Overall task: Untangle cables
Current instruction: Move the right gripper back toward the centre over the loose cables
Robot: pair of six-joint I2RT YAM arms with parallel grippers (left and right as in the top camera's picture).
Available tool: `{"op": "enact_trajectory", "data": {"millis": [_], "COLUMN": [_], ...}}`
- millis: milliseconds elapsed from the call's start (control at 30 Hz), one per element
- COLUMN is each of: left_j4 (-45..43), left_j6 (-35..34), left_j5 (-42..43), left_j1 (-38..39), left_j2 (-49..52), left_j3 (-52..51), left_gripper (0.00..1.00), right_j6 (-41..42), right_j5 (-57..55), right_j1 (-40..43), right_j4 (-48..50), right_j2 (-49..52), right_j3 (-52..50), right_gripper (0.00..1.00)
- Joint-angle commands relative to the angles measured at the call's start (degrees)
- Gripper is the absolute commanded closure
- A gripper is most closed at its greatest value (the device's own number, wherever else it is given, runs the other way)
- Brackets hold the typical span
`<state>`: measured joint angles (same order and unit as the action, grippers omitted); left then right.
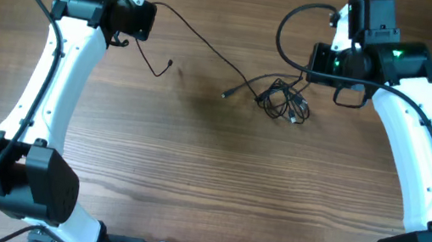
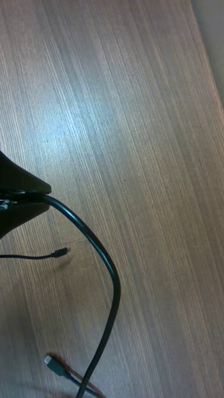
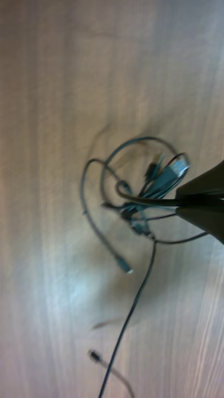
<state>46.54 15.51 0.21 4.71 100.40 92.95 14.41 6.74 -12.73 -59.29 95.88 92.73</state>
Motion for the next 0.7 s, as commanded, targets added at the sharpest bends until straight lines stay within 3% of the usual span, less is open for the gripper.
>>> {"op": "enact_trajectory", "data": {"millis": [0, 433, 467, 500, 533, 667], "left_j4": [0.02, 0.02, 0.04, 0.04, 0.11, 0.44], "left_j6": [-0.79, -0.74, -0.74, -0.74, -0.74, -0.74], "left_j5": [2.16, 2.32, 2.32, 2.32, 2.32, 2.32], "left_j1": [0.07, 1.92, 2.12, 2.23, 2.27, 2.27], "left_j2": [-1.09, -1.11, -1.11, -1.11, -1.11, -1.16], "left_j3": [-0.15, -0.15, -0.15, -0.15, -0.15, -0.15], "left_gripper": [0.96, 0.96, 0.96, 0.96, 0.96, 0.96], "right_j6": [-2.4, -2.23, -2.23, -2.23, -1.7, -0.76], "right_j5": [3.89, 10.47, 10.05, 9.68, 8.39, 2.29], "right_j1": [-1.31, -6.05, -6.51, -6.78, -6.93, -6.91], "right_j4": [3.93, 15.39, 15.52, 15.45, 14.93, 12.33], "right_j2": [3.37, 14.45, 14.53, 14.53, 14.51, 14.49], "right_j3": [1.33, 1.33, 1.33, 1.33, 1.36, 1.33], "right_gripper": [0.95, 0.95, 0.86, 0.61, 0.01, 0.01]}}
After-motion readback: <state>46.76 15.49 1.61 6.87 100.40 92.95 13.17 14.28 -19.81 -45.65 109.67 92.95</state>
